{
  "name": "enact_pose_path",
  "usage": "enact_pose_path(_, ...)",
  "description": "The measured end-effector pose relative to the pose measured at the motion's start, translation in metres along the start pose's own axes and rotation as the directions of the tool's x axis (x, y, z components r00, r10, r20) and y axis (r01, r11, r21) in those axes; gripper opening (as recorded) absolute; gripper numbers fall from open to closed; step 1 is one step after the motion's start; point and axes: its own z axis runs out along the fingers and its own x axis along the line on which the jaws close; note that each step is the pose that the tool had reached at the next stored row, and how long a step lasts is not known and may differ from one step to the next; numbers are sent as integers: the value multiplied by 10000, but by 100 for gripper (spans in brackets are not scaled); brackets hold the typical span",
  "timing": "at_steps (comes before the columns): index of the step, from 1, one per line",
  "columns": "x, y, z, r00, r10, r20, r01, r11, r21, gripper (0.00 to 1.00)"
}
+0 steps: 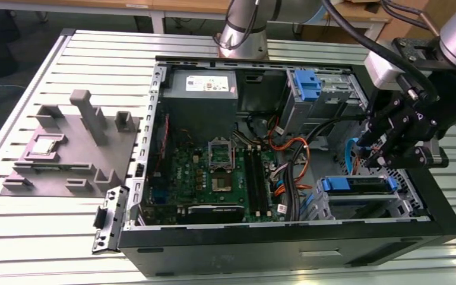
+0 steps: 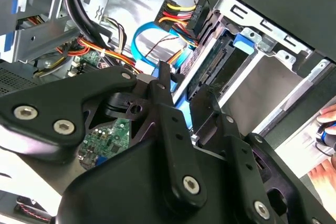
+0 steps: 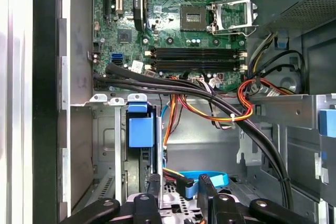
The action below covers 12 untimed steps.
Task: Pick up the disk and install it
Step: 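Insert the first disk wire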
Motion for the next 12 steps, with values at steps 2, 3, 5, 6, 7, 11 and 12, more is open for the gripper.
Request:
enact_pose_path(2, 0, 0, 1, 10000, 0, -1, 0, 10000, 0, 42)
enact_pose_path(3, 1, 0, 2, 10000, -1, 0, 1, 10000, 0, 42)
enact_pose_path(5, 0, 0, 3, 10000, -1, 1, 1, 10000, 0, 42)
enact_pose_path(6, 1, 0, 3, 10000, -1, 1, 1, 10000, 0, 42)
enact_pose_path(7, 0, 0, 4, 10000, -1, 1, 1, 10000, 0, 42)
enact_pose_path(11, 1, -1, 6, 10000, -1, 1, 1, 10000, 0, 28)
enact_pose_path(12, 1, 0, 6, 10000, -1, 1, 1, 10000, 0, 23)
